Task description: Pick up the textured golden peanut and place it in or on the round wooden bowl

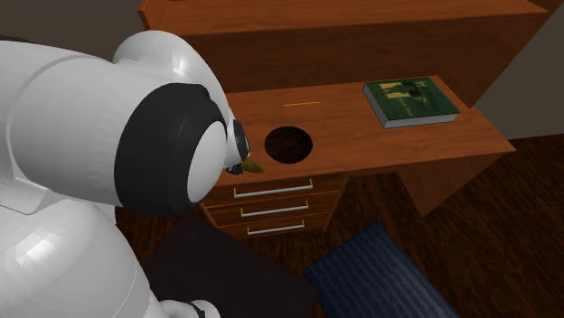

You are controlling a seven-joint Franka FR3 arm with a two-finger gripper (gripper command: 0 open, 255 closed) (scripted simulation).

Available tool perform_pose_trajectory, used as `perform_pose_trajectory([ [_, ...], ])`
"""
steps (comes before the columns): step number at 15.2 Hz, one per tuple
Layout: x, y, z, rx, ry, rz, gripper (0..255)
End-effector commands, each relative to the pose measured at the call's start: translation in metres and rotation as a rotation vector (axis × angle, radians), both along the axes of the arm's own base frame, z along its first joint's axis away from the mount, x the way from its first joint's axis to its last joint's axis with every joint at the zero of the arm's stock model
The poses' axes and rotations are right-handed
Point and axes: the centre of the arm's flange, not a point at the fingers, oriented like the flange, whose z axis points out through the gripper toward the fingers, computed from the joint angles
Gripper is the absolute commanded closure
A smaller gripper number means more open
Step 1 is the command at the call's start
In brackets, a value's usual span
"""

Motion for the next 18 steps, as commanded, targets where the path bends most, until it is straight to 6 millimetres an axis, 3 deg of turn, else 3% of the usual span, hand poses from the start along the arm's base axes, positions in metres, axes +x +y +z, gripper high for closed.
perform_pose_trajectory([
  [1, 0.000, -0.001, 0.008, 0.000, 0.000, 0.000, 255],
  [18, 0.000, -0.001, 0.098, 0.000, 0.000, 0.000, 255],
])
